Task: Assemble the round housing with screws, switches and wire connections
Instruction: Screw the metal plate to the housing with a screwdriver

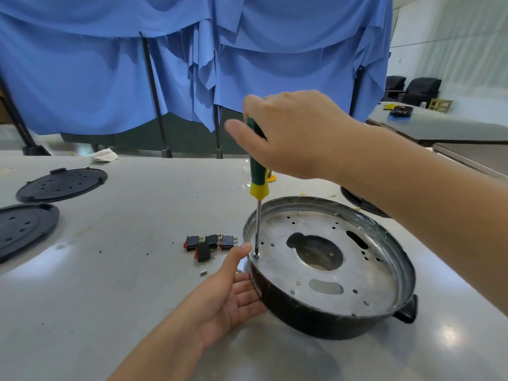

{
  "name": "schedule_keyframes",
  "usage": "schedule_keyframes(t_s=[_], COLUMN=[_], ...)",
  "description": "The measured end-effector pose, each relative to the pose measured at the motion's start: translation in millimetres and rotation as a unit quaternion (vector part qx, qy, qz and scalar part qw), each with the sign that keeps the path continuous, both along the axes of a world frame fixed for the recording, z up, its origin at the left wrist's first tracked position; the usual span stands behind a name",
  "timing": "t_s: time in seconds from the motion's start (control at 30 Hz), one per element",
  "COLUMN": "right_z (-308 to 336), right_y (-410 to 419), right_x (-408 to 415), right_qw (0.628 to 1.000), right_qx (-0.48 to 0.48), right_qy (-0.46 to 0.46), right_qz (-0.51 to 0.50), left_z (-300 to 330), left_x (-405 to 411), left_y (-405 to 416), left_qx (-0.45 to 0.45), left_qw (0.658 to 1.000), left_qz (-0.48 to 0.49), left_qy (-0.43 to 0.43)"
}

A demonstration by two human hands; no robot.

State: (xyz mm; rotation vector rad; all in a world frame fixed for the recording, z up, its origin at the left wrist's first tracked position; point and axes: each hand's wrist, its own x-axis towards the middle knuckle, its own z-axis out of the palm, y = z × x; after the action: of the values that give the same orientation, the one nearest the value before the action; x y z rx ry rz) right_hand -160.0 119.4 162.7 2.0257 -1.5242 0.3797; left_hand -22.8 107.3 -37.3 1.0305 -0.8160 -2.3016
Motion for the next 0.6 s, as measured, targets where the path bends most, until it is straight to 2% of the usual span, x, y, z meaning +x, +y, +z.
schedule_keyframes(t_s=[0.03,0.07,0.13,0.2,0.27,0.3,0.33,0.4,0.47,0.5,0.53,0.6], right_z=[0.3,1.0,5.7,4.2,-0.3,-3.0,-4.9,-4.6,-2.1,-0.1,0.5,-3.7], right_y=[-0.6,-2.0,-0.8,-1.6,-2.1,-1.3,-1.5,-0.7,-1.5,-1.9,-2.3,-3.7], right_x=[0.1,-1.5,-2.3,-4.4,-3.8,-2.5,-1.9,1.9,2.4,1.2,0.0,-2.1], right_qw=[0.992,0.968,0.933,0.952,0.992,0.998,0.999,0.976,0.926,0.917,0.924,0.966], right_qx=[0.077,0.154,0.205,0.15,0.045,0.011,0.003,0.105,0.197,0.198,0.172,0.082], right_qy=[-0.088,-0.185,-0.274,-0.233,-0.097,-0.05,-0.043,-0.168,-0.295,-0.314,-0.302,-0.208], right_qz=[0.037,0.064,0.111,0.129,0.06,0.036,0.034,0.094,0.128,0.146,0.163,0.127], left_z=[0.2,0.6,1.1,0.9,1.0,0.8,0.8,0.5,0.7,0.8,1.1,1.6], left_x=[0.2,0.1,0.1,-0.6,-0.6,-0.5,-0.3,0.4,0.9,0.8,0.6,0.2], left_y=[0.0,0.2,0.3,0.5,0.3,0.2,0.0,-0.6,-0.7,-0.7,-0.5,0.2], left_qx=[0.002,0.003,0.0,-0.001,-0.001,0.001,0.003,0.006,0.008,0.008,0.008,0.007], left_qw=[1.0,1.0,1.0,1.0,1.0,1.0,1.0,1.0,1.0,1.0,1.0,1.0], left_qz=[0.001,0.002,0.005,0.008,0.009,0.007,0.005,0.002,0.002,0.003,0.004,0.005], left_qy=[0.002,0.002,-0.001,-0.004,-0.003,-0.002,-0.002,-0.002,-0.003,-0.004,-0.005,-0.003])
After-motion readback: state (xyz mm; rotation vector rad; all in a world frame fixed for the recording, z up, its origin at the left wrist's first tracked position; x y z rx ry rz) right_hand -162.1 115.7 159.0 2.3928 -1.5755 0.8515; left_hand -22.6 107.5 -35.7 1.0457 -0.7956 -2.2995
